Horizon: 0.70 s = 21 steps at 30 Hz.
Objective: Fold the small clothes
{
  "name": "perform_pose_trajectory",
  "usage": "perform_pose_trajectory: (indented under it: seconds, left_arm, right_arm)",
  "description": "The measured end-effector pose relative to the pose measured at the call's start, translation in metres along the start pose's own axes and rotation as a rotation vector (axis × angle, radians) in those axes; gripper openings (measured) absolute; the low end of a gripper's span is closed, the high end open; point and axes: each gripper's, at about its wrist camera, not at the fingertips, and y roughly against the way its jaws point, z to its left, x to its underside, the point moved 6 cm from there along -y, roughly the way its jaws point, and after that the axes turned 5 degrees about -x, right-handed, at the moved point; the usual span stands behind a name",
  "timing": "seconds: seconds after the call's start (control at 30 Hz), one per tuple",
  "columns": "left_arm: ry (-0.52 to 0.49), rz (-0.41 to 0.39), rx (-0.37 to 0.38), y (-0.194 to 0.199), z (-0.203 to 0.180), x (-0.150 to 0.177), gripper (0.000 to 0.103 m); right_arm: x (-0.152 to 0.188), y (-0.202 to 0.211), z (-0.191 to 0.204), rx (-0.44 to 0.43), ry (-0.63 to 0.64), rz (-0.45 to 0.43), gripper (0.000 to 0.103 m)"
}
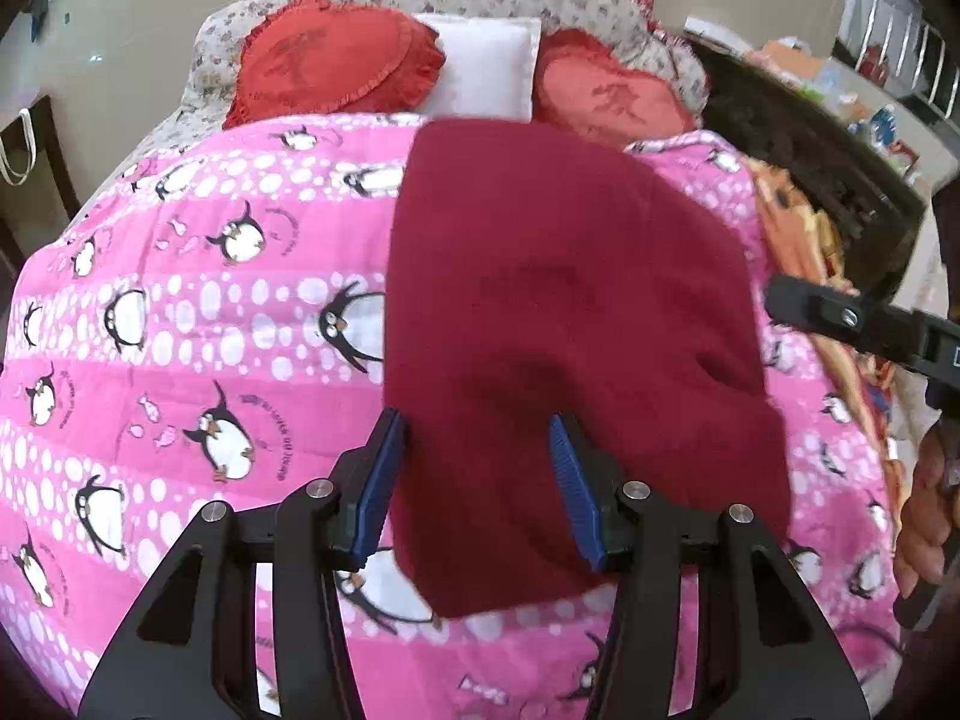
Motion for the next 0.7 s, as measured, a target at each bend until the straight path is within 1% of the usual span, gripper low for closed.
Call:
perform_pose_trajectory:
  seconds: [0.07,0.1,0.13,0.2,0.27,0.33,0.37,0.47,0.57,0.6,0.7]
  left_arm:
    - [0.004,-0.002,-0.03,-0.007,-0.001,0.001,0.051]
    - [-0.001,-0.009,-0.038,-0.009,-0.002,0.001,0.057]
    - [-0.007,-0.013,-0.034,-0.01,-0.004,0.001,0.059]
    - [-0.026,-0.003,-0.063,-0.014,-0.008,0.002,0.059]
    - [-0.032,-0.005,-0.076,-0.013,-0.008,0.002,0.059]
    - [-0.016,-0.011,-0.067,-0.012,-0.005,0.003,0.059]
    - [0.002,-0.013,-0.057,-0.011,-0.002,0.004,0.059]
    - [0.03,-0.019,-0.043,-0.011,0.001,0.006,0.061]
    - [0.013,-0.022,-0.044,-0.01,-0.002,0.005,0.061]
    - [0.006,-0.025,-0.042,-0.009,-0.002,0.006,0.061]
    - [0.007,-0.033,-0.027,-0.007,-0.001,0.009,0.061]
  right_arm:
    - [-0.002,-0.027,-0.014,0.087,0.048,0.053,0.016]
    - [-0.003,-0.038,-0.025,0.135,0.052,0.079,0.013]
    - [0.001,-0.046,-0.04,0.145,0.029,0.099,0.013]
    - [0.002,-0.042,-0.055,0.073,-0.064,0.079,0.012]
    - [0.002,-0.025,-0.05,0.031,-0.101,0.083,0.013]
    - [0.009,-0.005,-0.037,-0.014,-0.102,0.077,0.015]
    - [0.018,0.006,-0.027,-0.05,-0.101,0.074,0.016]
    - [0.047,0.023,-0.004,-0.084,-0.095,0.082,0.021]
    - [0.067,0.029,0.016,-0.162,-0.157,0.081,0.021]
    - [0.071,0.027,0.018,-0.178,-0.178,0.084,0.022]
    - [0.076,0.012,0.018,-0.134,-0.194,0.075,0.022]
